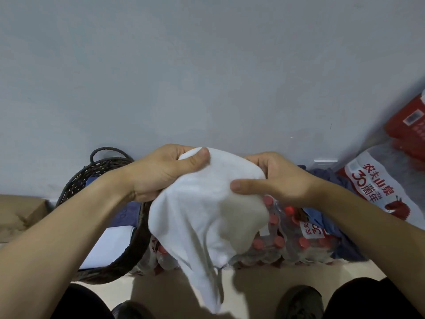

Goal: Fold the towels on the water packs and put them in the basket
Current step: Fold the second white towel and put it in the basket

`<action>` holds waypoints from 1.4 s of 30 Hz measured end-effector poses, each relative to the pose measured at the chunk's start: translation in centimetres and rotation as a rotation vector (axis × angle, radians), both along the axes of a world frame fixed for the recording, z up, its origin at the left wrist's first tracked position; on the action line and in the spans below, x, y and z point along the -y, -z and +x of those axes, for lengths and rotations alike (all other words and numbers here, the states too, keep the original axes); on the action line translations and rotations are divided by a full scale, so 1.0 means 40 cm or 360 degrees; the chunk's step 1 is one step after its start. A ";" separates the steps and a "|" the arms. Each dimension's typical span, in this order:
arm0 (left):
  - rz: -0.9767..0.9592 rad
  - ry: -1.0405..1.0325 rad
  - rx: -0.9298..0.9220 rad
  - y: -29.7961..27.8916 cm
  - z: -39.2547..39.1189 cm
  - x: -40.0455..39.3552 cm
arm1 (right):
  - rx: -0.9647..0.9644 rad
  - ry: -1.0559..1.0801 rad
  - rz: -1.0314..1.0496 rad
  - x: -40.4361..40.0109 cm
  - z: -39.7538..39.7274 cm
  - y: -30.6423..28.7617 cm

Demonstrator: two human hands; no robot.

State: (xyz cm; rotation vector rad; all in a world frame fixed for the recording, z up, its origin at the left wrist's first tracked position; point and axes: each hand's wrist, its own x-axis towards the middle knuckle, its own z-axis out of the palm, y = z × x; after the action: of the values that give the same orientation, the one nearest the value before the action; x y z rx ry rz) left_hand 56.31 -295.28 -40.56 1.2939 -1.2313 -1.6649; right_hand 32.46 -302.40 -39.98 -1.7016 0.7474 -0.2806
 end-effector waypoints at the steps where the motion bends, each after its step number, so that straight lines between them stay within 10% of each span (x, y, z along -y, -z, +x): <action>1: 0.0041 -0.0008 0.0004 0.001 0.001 0.001 | 0.0002 -0.0004 -0.0017 0.002 -0.005 -0.003; 10: 0.0092 -0.0065 0.0119 0.022 0.003 0.018 | -0.0663 -0.0608 0.0224 0.046 -0.105 -0.005; 18: 0.0233 -0.0147 0.0327 0.087 0.023 0.039 | -0.0516 -0.0261 0.0672 0.110 -0.196 0.042; 25: 0.0229 0.0113 0.1481 0.192 0.052 0.073 | -0.0508 0.0201 0.0763 0.151 -0.210 0.161; 42: 0.0206 -0.0399 0.1239 0.406 0.058 0.133 | -0.0879 0.0494 0.0072 0.227 -0.095 0.386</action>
State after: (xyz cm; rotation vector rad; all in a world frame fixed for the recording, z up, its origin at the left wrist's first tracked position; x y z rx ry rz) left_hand 58.64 -300.58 -56.81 2.1945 -1.3062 -1.0903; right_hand 28.66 -311.49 -55.40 -1.6290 1.4195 0.0026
